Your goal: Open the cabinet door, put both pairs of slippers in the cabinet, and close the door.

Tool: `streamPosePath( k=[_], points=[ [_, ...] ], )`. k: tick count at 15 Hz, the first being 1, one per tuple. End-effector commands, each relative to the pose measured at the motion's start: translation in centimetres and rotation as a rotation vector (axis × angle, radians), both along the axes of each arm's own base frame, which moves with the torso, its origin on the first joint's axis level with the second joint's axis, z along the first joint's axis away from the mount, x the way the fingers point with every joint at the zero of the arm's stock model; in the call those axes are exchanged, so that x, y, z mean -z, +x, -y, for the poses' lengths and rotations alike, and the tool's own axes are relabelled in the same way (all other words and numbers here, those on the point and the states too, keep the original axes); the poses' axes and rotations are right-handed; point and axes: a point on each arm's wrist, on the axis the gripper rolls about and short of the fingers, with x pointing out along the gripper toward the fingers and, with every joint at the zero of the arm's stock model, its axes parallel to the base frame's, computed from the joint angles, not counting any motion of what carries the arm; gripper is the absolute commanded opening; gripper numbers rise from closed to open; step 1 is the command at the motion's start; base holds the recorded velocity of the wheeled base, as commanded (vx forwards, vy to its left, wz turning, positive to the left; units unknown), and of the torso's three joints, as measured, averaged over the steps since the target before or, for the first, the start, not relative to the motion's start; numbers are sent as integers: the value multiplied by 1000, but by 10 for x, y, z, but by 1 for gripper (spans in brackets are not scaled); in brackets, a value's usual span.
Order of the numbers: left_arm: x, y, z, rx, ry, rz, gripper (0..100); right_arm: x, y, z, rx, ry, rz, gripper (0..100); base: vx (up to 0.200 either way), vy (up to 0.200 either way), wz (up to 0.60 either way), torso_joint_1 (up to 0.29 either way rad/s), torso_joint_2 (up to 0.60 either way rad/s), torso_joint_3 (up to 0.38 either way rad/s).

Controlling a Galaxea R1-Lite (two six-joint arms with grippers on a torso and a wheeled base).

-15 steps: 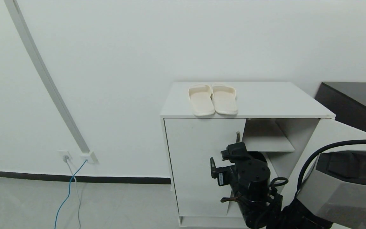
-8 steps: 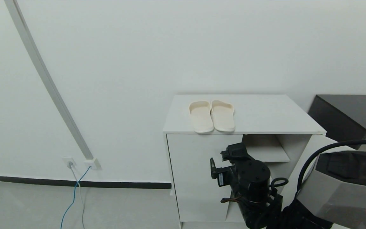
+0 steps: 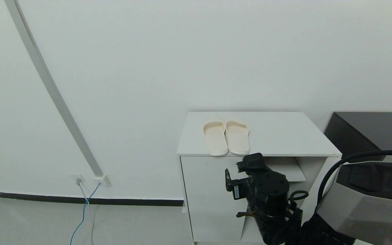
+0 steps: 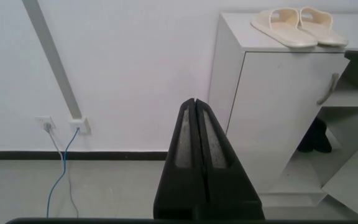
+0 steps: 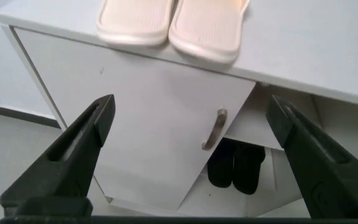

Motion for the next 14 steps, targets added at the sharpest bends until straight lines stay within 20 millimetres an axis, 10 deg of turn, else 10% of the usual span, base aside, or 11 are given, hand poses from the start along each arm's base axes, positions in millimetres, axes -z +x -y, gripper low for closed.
streamPosePath(
  k=[1,10,14],
  points=[
    [0,0,0,-1,0,-1,0,0,0,0,-2,3,4,100,0,0,0,168,-364,-193],
    [0,0,0,2,7,-3,0,-17,11,-7,-33,9,59,100,0,0,0,124,-264,-141],
    [0,0,0,4,5,-1,0,-75,20,-20,-29,83,-27,100,0,0,0,0,0,0]
  ],
)
